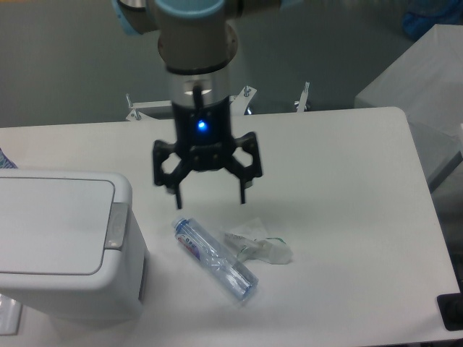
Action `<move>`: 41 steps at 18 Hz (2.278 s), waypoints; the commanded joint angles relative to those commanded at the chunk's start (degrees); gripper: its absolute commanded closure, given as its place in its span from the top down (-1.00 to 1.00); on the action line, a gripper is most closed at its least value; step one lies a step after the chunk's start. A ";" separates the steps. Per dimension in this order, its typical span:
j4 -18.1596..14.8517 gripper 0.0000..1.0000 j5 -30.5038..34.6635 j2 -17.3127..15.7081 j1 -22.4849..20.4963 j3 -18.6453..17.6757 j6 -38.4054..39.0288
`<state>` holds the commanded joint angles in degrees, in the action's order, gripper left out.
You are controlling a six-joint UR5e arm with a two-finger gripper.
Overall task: Open the trash can
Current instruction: 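Move the open gripper across the table toward the white trash can, then lower the gripper onto the lid edge beside the trash can's button, then press down on the trash can lid button with the gripper finger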
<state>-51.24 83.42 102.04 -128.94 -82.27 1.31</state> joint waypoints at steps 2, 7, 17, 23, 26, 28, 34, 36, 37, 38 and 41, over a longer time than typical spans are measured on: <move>0.09 1.00 -2.99 0.09 0.00 -0.26 1.59; 0.01 1.00 -7.21 0.35 0.53 -0.70 3.35; -0.52 1.00 -10.65 0.18 0.53 -3.52 3.62; -0.52 1.00 -10.56 0.35 0.53 -3.60 3.62; -0.52 1.00 -10.65 0.44 0.53 -3.69 3.62; -0.52 1.00 -10.56 0.44 0.53 -3.60 3.62; -0.52 1.00 -10.30 0.62 0.53 -3.60 3.70; -0.52 1.00 -10.21 0.70 0.53 -3.60 3.62; -0.52 1.00 -10.21 0.79 0.53 -3.60 3.62; -0.52 1.00 -10.12 0.79 0.53 -3.60 3.62; -0.44 1.00 -10.12 0.88 0.53 -3.60 3.62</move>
<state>-51.68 73.30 102.92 -128.41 -85.87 4.92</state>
